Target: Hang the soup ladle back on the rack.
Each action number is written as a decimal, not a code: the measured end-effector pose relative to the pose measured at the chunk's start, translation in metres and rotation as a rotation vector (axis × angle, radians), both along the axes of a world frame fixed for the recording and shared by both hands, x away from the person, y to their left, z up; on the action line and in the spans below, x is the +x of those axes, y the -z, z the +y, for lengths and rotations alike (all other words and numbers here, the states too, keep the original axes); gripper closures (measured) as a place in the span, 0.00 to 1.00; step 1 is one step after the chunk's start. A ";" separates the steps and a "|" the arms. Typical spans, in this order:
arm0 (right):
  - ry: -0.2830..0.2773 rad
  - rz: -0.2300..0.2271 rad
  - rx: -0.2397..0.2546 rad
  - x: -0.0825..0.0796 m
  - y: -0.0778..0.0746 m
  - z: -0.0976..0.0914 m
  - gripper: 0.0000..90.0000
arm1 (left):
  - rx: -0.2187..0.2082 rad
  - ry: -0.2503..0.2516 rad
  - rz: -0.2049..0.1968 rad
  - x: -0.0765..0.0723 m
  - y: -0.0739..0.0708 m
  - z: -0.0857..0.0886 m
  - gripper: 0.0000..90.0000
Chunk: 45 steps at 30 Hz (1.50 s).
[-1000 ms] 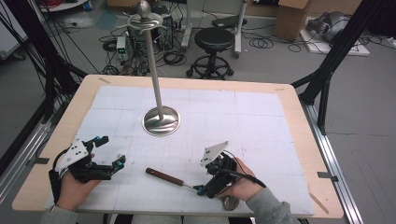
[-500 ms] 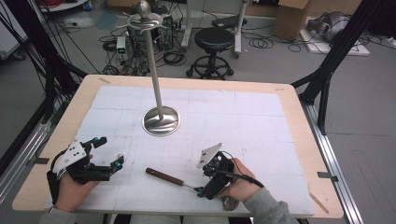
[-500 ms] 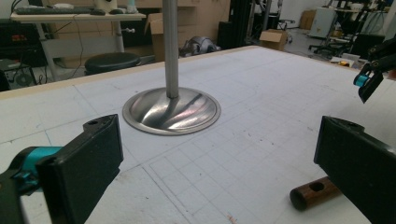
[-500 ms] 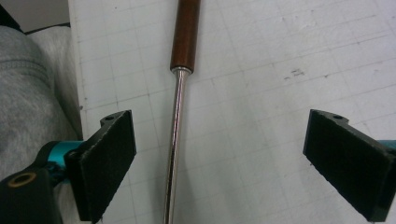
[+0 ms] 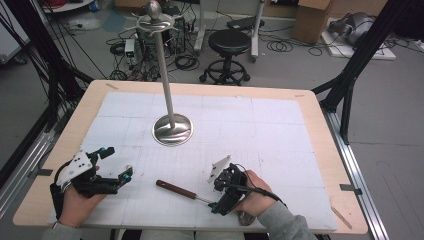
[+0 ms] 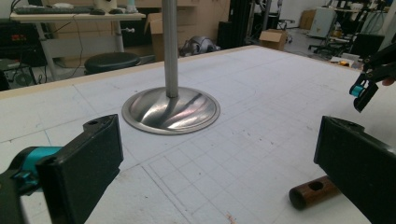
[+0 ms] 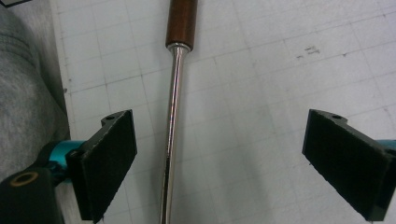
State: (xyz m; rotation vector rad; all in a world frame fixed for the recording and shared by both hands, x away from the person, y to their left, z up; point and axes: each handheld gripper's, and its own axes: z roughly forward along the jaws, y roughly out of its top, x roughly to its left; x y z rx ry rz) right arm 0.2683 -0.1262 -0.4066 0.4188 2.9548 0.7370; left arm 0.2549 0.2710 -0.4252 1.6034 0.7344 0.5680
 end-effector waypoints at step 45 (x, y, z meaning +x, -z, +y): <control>-0.067 0.093 -0.141 -0.010 0.005 0.006 0.90 | 0.000 -0.004 0.000 0.001 0.000 -0.001 0.02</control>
